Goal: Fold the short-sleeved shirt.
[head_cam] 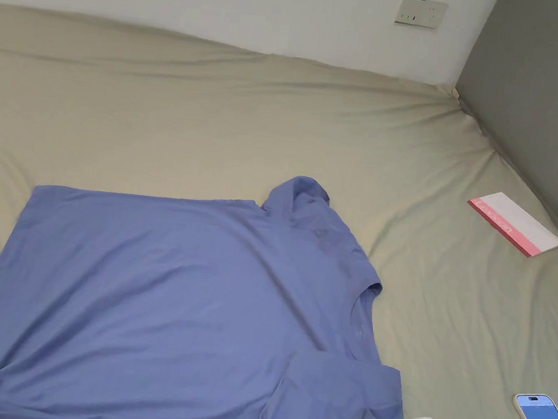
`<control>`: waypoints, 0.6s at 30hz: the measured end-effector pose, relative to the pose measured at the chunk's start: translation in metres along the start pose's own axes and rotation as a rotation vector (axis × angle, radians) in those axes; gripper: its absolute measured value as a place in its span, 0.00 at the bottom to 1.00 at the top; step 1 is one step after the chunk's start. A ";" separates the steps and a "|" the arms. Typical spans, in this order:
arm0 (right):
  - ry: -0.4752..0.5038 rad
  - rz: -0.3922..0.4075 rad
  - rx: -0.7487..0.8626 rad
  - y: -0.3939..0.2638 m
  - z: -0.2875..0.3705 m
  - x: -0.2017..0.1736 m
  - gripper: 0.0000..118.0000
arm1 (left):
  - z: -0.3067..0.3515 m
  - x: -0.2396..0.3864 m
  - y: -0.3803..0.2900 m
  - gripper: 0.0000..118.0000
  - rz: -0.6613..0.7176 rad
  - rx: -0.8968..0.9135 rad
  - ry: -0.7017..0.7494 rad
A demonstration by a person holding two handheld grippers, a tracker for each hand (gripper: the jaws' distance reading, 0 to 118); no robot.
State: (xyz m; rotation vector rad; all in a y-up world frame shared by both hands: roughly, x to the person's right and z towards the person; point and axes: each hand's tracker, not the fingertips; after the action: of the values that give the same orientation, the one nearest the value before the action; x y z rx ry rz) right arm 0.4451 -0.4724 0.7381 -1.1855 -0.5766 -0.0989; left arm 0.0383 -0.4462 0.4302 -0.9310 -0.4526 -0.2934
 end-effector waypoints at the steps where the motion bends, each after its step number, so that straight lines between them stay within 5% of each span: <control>1: -0.003 0.004 0.001 0.001 -0.004 0.000 0.81 | 0.000 0.001 -0.001 0.00 -0.002 -0.006 0.004; 8: 0.025 0.031 0.058 0.026 0.004 -0.012 0.79 | -0.004 0.003 0.001 0.00 -0.017 -0.041 0.019; 10: 0.037 0.049 0.062 0.031 0.003 -0.014 0.66 | -0.006 0.003 0.001 0.00 -0.012 -0.047 0.020; 13: 0.093 0.097 0.036 0.033 -0.006 -0.020 0.10 | -0.012 0.001 0.002 0.00 -0.018 -0.056 0.025; 18: 0.117 0.119 0.042 0.033 0.000 -0.022 0.05 | -0.013 0.002 -0.001 0.00 -0.023 -0.046 0.033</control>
State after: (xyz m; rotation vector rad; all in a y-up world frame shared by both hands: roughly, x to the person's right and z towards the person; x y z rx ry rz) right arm 0.4387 -0.4648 0.7002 -1.1619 -0.4032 -0.0543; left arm 0.0424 -0.4571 0.4251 -0.9654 -0.4282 -0.3408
